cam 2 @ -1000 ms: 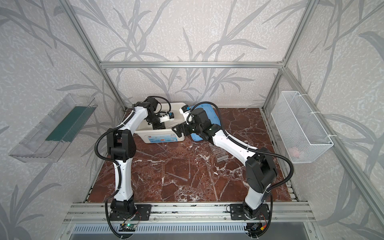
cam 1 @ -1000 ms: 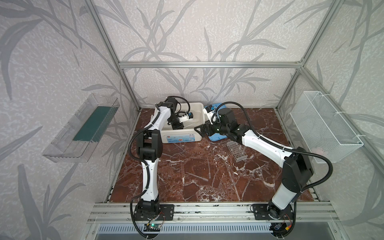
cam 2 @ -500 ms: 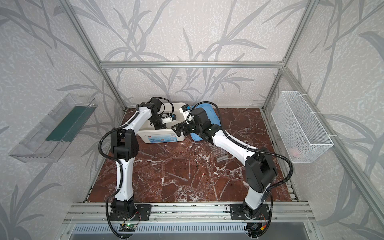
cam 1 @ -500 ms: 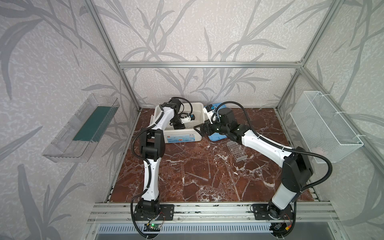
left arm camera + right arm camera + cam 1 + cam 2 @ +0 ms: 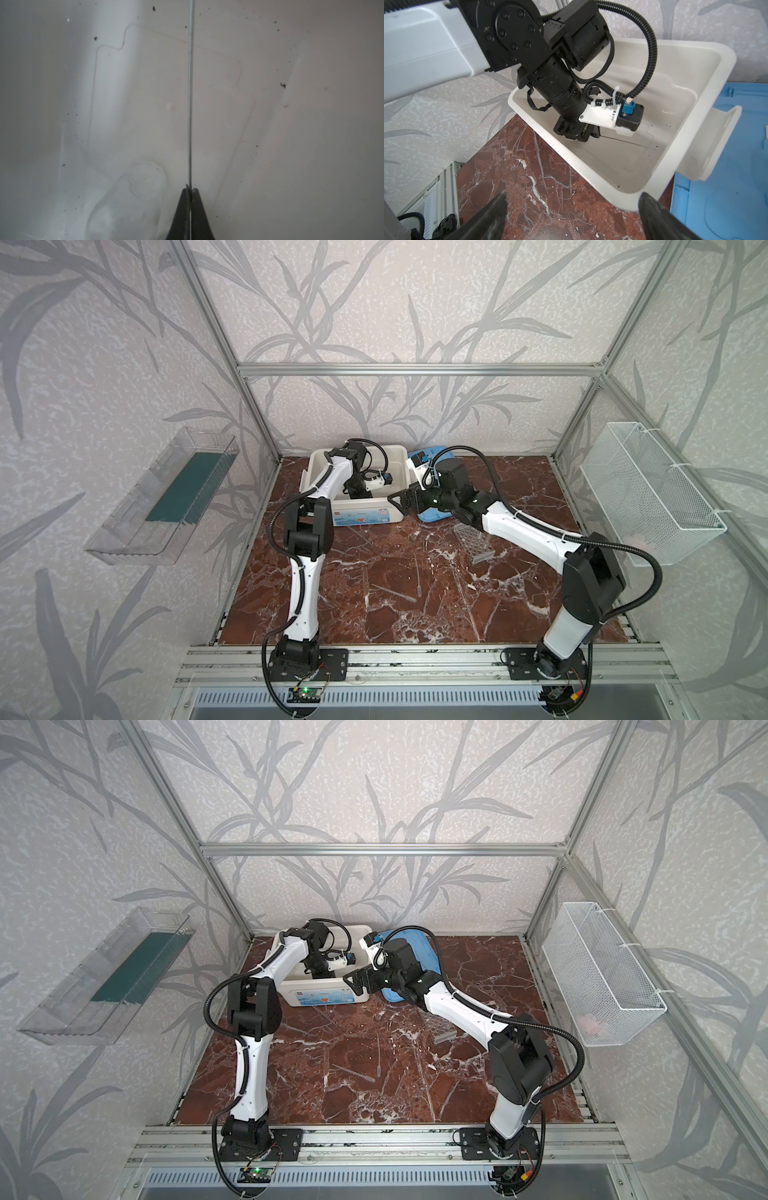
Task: Organize the chemistry lab equipment
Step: 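Lower the rod into the bin and open left gripper while right gripper hovers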
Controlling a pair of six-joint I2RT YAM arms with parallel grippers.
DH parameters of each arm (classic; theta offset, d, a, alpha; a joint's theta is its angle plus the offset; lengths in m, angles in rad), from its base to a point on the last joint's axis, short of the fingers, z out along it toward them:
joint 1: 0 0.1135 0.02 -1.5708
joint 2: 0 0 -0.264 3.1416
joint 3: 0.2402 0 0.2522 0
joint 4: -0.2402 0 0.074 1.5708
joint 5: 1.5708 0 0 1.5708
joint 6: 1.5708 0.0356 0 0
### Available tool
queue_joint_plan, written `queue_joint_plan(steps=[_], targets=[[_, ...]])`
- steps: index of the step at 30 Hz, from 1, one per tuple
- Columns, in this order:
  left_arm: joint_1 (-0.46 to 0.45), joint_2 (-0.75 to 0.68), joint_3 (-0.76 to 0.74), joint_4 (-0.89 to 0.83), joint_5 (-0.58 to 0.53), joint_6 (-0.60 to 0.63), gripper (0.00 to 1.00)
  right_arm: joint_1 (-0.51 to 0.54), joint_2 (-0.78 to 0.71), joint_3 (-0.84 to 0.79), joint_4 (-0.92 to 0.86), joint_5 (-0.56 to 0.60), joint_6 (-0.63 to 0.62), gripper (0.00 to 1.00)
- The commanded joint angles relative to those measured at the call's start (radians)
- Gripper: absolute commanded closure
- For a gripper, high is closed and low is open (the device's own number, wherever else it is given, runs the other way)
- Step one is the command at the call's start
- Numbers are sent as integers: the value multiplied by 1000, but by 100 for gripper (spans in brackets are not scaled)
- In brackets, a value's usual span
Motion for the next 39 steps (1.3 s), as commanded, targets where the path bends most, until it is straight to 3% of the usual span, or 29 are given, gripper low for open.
queue_joint_plan(steps=[1, 19, 39], targets=[[-6, 19, 0, -7, 15, -13, 96, 0, 16, -15, 23, -8, 6, 4], [-20, -10, -98, 89, -14, -23, 86, 0, 16, -25, 26, 0, 15, 4], [-18, -156, -143, 171, -26, -58, 49, 0, -29, -25, -7, 19, 5, 4]])
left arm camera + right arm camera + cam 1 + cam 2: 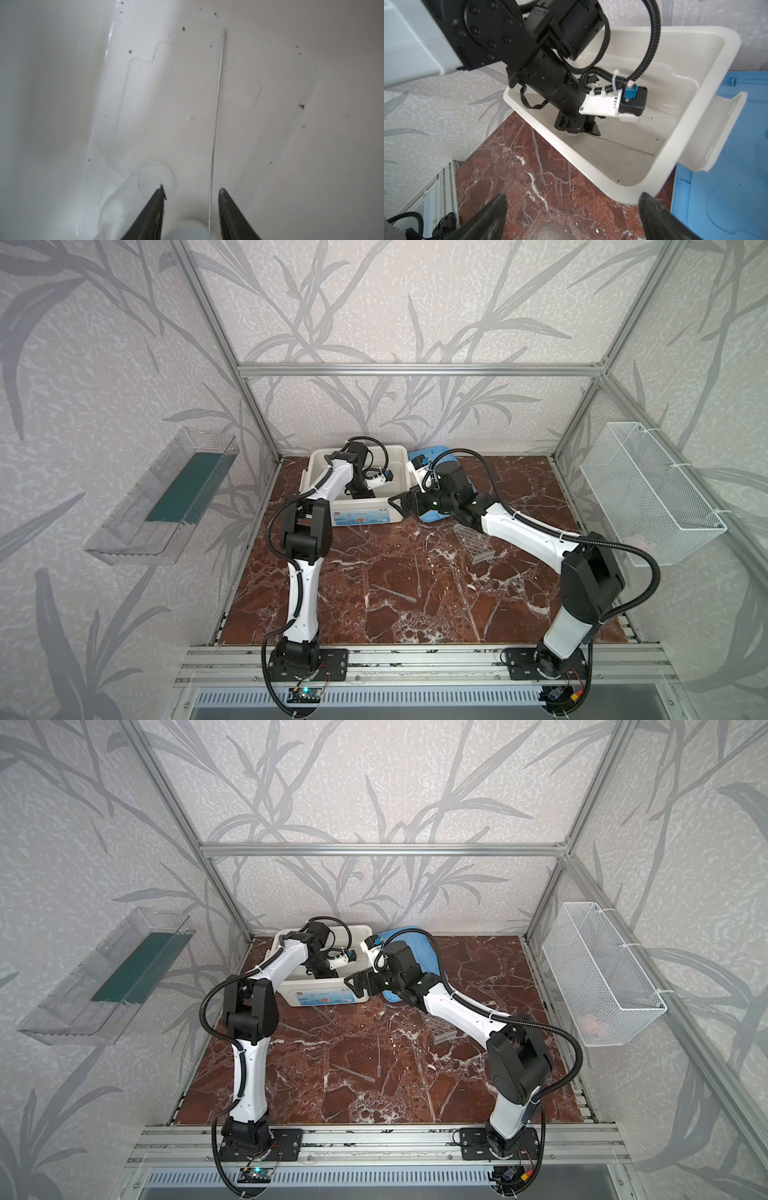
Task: Organize the chemistry lab equipment
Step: 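Lower the rod into the bin and open left gripper while right gripper hovers, then raise the left gripper and move it over the clear pipette while right arm withdraws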
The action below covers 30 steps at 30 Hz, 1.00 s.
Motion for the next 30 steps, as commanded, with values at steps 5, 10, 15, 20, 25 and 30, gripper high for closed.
queue_joint_plan(steps=[5, 10, 15, 20, 25, 30], targets=[[-4, -107, -69, 59, -29, 10, 42, 0, -67, -9, -17, 18, -6, 4], [-2, -146, -90, 106, -43, -22, 38, 0, -81, -8, -29, 26, -9, 4], [-2, -202, -112, 188, -110, -93, 28, 0, -122, -19, -34, 37, 0, 4], [-2, -311, -168, 299, -159, -171, 23, 0, -182, -51, -66, 72, -12, 2], [-15, -430, -222, 410, -225, -326, 8, 0, -258, -106, -102, 103, -24, 0], [-71, -550, -270, 455, -376, -598, 1, 0, -341, -159, -150, 107, 5, 1]])
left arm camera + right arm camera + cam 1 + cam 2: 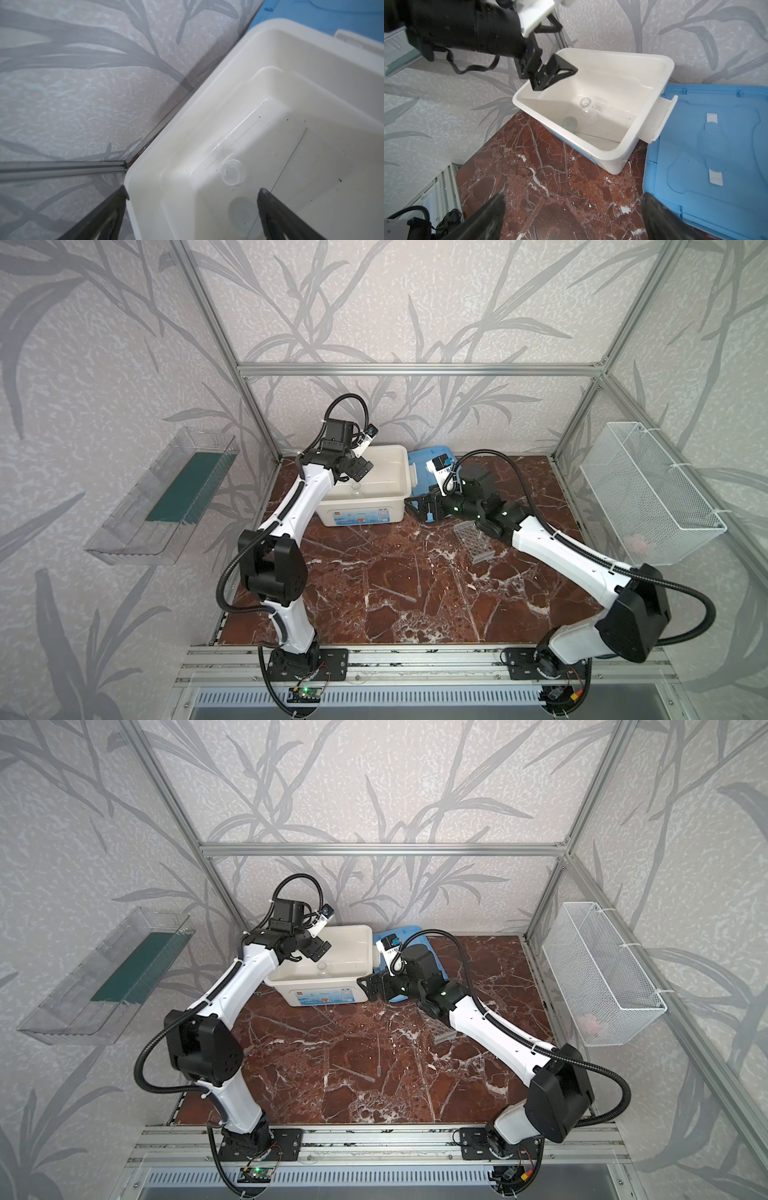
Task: Organize the chemistry lab equipment
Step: 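Raise the left gripper and move it over the clear pipette while right arm withdraws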
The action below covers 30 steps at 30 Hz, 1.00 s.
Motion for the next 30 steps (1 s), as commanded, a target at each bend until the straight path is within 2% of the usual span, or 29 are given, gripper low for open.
queue_joint_plan(steps=[1, 3, 5, 9, 12, 14, 17, 18, 22, 27, 30], targets=[[-43, -81, -25, 22, -98, -258, 0, 0, -58, -21, -63, 9, 21, 1], [-64, -122, -18, -44, -108, -390, 1, 1, -75, -26, -102, 0, 19, 1], [-73, -177, -34, -88, -42, -493, 1, 3, -96, -36, -136, -15, -2, 1], [-84, -325, -155, -59, 120, -800, 1, 18, -154, -69, -234, 17, -48, 1], [-121, -441, -259, -65, 148, -1024, 1, 25, -215, -114, -295, 67, -58, 1], [-139, -501, -303, -108, 176, -1102, 1, 25, -262, -126, -348, 75, -77, 1], [-165, -566, -330, -219, 91, -1193, 2, 26, -314, -141, -412, 65, -126, 1], [-170, -584, -352, -235, 94, -1227, 3, 27, -326, -148, -428, 66, -138, 1], [-188, -619, -461, -265, 233, -1434, 6, 29, -370, -200, -453, 51, -159, 1], [-307, -636, -572, -390, 81, -1743, 19, 45, -388, -248, -453, 35, -160, 1], [-358, -606, -644, -381, 105, -1919, 22, 56, -376, -255, -449, 45, -157, 1]])
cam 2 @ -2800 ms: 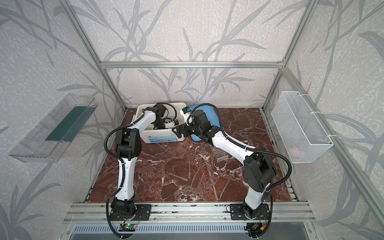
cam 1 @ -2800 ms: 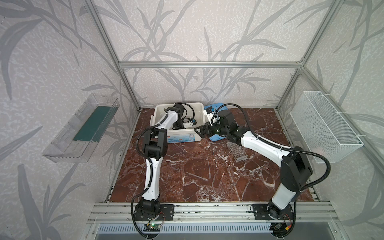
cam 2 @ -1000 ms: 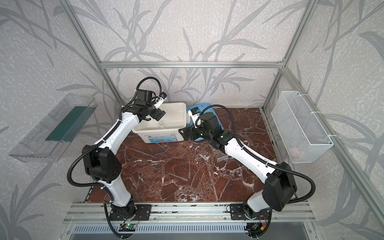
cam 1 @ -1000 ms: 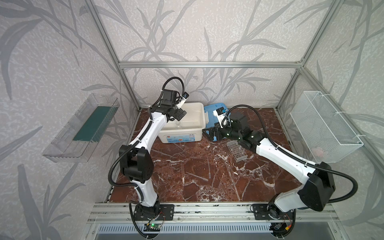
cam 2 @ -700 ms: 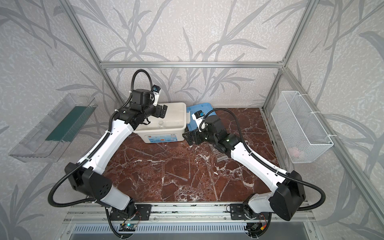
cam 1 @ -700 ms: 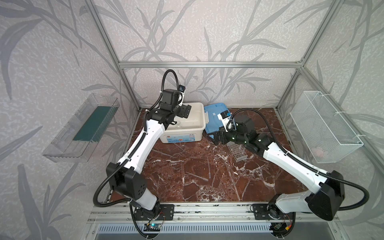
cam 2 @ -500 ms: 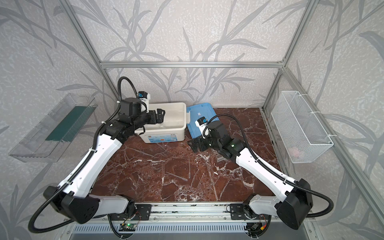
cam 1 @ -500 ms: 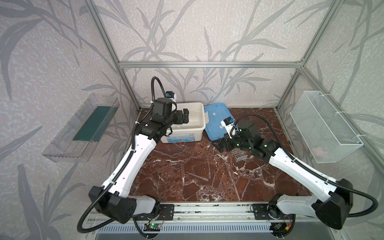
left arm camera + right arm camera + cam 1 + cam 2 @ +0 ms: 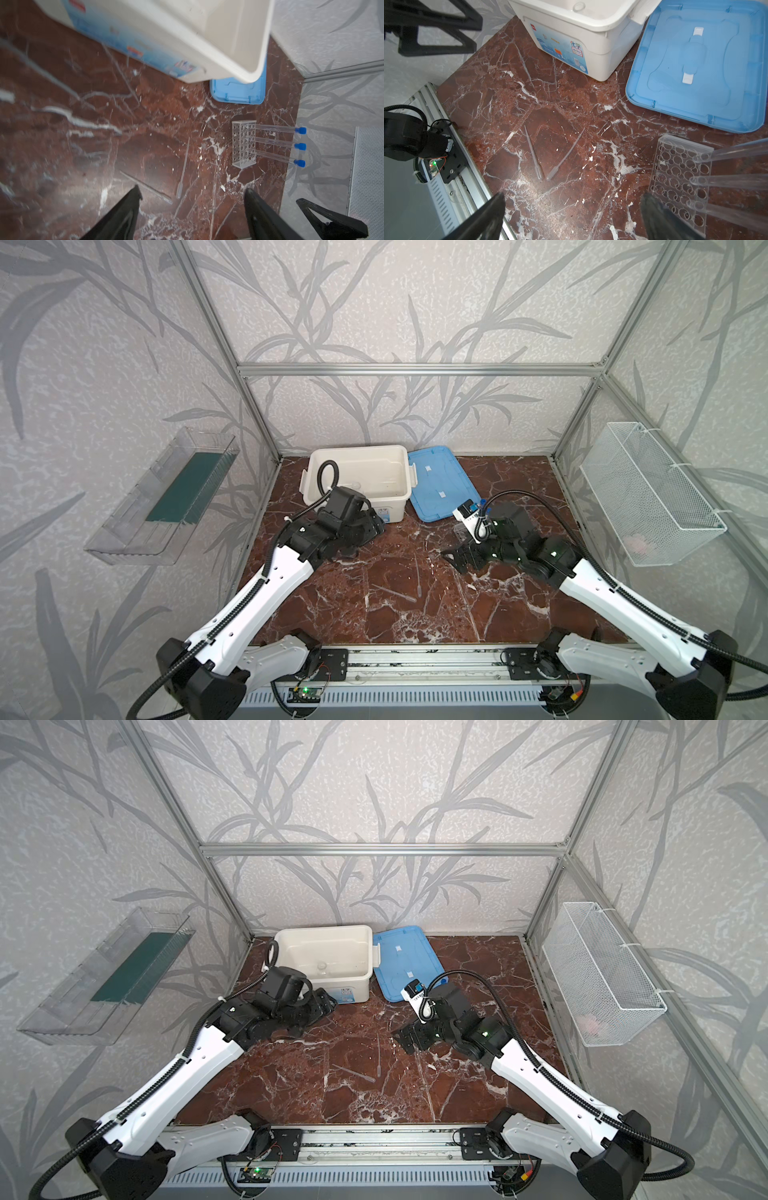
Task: Organize the chemistry lab equipment
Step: 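Raise the left gripper and move it over the clear pipette while right arm withdraws, then lower the left gripper and close it on the clear plastic pipette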
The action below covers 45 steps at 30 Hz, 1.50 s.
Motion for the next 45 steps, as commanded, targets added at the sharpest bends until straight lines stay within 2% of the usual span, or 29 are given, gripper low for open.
queue_joint_plan(steps=[1, 6, 10, 15, 19, 28, 37, 41, 45], targets=[[-50, 33, -55, -58, -38, -310, 23, 17, 7, -6, -10, 3, -12, 1], [-176, 104, -102, -58, -84, -541, 33, 74, 40, -6, -12, 40, -24, 1], [-263, 143, -173, 41, -84, -718, 40, 109, 66, -14, 1, 68, -35, 1], [-343, 212, -191, 68, -96, -815, 46, 121, 78, -33, 21, 56, -26, 1], [-367, 262, -217, 118, -43, -857, 50, 123, 71, -60, 33, 49, -19, 1], [-399, 292, -338, 289, -32, -973, 53, 123, 40, -142, 86, 7, -5, 1], [-415, 352, -330, 325, -7, -1005, 56, 123, 54, -149, 86, 29, -9, 1], [-421, 379, -312, 323, 14, -1012, 62, 123, 47, -159, 83, 47, -13, 1], [-424, 408, -300, 338, 24, -1015, 62, 123, 33, -172, 87, 63, -17, 1]])
